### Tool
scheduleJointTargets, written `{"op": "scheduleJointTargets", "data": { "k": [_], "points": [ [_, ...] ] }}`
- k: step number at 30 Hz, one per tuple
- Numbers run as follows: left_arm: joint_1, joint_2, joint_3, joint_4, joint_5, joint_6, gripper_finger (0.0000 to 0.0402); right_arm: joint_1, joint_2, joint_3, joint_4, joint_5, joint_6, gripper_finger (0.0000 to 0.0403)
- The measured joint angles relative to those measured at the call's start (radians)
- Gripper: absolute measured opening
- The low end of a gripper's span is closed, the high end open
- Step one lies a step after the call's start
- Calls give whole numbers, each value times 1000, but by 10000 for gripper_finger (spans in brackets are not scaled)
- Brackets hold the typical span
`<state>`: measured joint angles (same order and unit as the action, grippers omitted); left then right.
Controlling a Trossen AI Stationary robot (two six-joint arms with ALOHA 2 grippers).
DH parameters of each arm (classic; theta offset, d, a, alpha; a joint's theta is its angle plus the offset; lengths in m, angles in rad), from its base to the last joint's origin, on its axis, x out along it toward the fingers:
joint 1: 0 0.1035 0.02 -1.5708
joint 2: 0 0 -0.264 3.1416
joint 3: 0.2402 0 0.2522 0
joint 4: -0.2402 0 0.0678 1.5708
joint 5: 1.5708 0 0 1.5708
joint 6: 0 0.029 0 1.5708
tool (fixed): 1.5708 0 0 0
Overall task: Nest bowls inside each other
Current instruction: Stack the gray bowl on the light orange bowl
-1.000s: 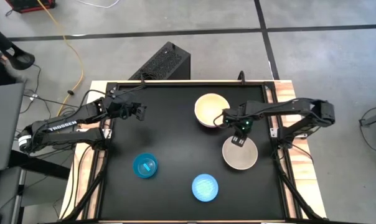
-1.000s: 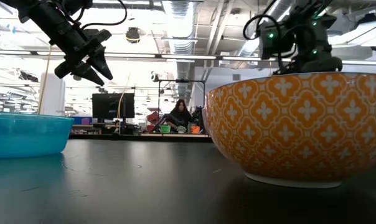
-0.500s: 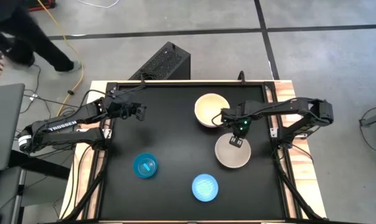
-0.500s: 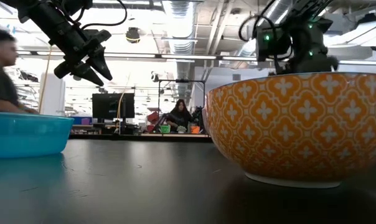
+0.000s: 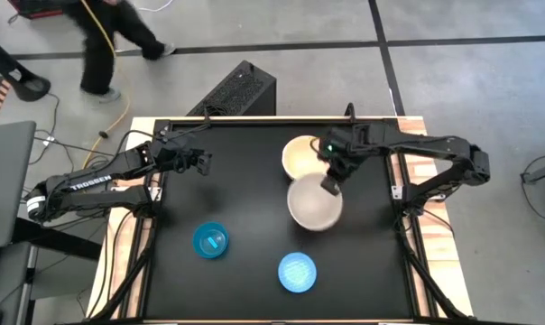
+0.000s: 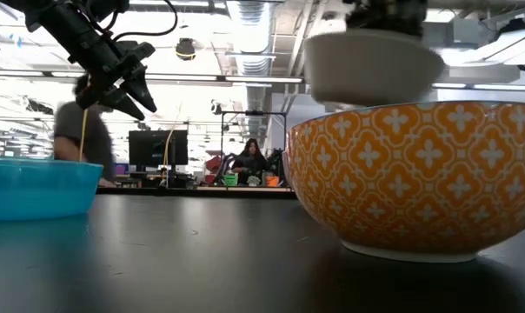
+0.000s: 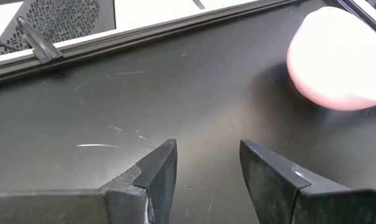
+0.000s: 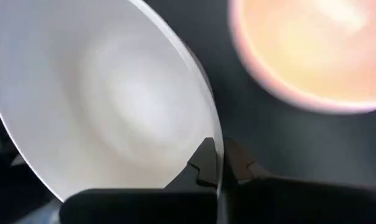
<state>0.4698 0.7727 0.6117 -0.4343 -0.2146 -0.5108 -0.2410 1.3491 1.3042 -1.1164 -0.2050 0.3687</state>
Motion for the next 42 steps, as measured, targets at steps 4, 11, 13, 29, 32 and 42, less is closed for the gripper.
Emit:
{"op": "scheduleJointTargets", "data": {
  "k": [4, 11, 13, 29, 32, 42],
  "points": [
    [0, 0, 0, 0, 0, 4, 164, -83, 47, 92, 1, 29, -32, 3],
    [0, 0, 0, 0, 8, 6, 164, -272, 86, 130, 48, 28, -63, 2],
    [0, 0, 0, -1, 9, 13, 164, -314, 97, 130, 51, 27, -64, 2],
    [0, 0, 0, -2, 10, 20, 164, -430, 270, 130, 47, 20, -124, 2],
    [0, 0, 0, -3, 14, 20, 164, -429, 291, 130, 47, 20, -132, 2],
    [0, 0, 0, -4, 23, 19, 164, -429, 307, 130, 51, 23, -109, 32]
  ]
}}
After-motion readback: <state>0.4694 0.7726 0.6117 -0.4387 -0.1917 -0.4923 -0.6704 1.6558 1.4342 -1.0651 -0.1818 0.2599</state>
